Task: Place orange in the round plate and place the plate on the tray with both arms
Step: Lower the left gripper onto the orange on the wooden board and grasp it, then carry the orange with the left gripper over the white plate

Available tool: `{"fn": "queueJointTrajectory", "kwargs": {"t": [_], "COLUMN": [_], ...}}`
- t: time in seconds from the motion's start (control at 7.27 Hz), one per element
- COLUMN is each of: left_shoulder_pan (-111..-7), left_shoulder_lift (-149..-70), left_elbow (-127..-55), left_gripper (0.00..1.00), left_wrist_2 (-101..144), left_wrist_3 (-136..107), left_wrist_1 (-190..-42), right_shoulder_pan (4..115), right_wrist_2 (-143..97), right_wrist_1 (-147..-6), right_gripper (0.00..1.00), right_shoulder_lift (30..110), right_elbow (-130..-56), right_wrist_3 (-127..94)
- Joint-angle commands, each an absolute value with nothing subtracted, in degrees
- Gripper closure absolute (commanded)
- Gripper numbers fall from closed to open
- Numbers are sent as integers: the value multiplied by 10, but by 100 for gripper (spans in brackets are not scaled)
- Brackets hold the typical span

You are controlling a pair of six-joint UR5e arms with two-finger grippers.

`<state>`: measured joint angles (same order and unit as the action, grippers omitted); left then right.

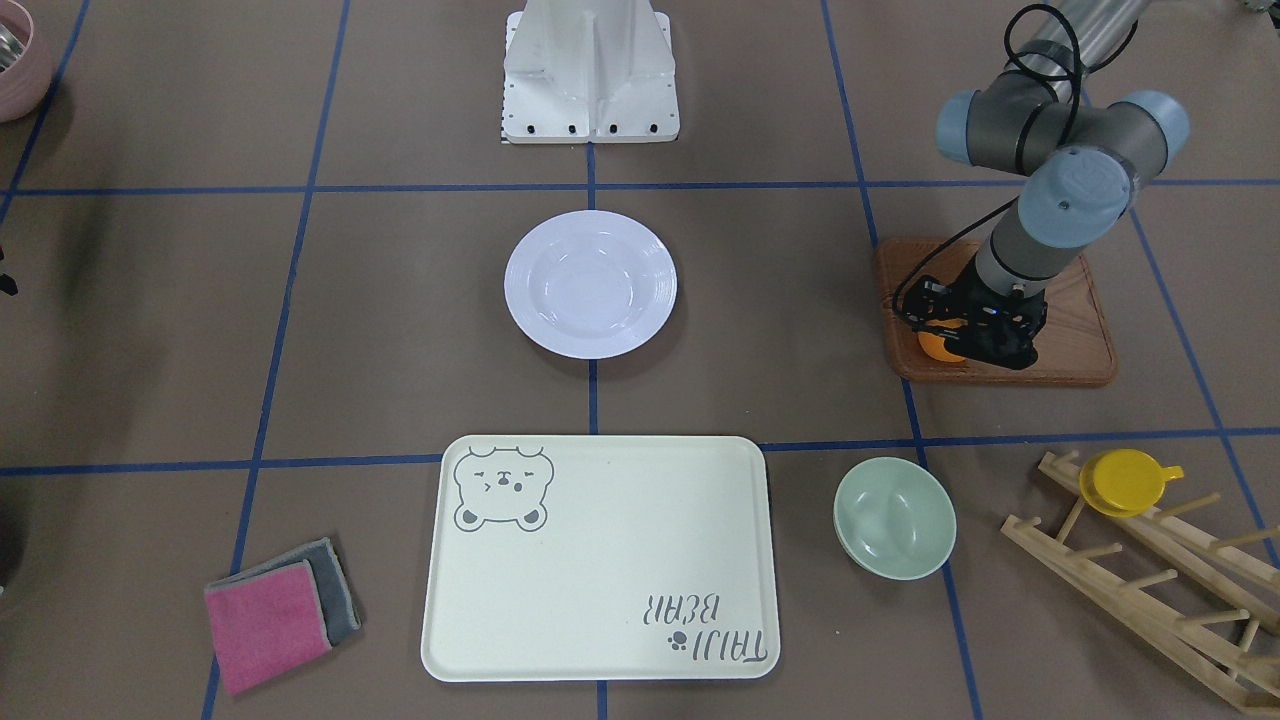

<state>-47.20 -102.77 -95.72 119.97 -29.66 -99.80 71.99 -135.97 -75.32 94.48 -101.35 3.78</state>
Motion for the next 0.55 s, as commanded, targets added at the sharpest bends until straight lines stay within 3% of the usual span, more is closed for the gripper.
{"fn": "queueJointTrajectory", "kwargs": {"t": [0.0,0.14,0.41], "left_shoulder_pan": [-472,-475,-504], "left_shoulder_lift": [-1031,-1032,-1071], "left_elbow": [-954,-964,-992], "left_gripper": [79,100,100], "left_wrist_2": [1217,1254,1305], "left_wrist_3": [-297,-296,-308], "left_wrist_1": [-996,-995,-990], "right_shoulder_pan": [718,718,718], "right_wrist_2": [-1360,-1360,-1360], "right_wrist_1": [-753,-753,-753], "right_gripper": [0,0,0], "right_shoulder_lift": [940,940,939], "right_elbow": [-1011,-1011,-1011], "right_wrist_3": [38,38,38]}}
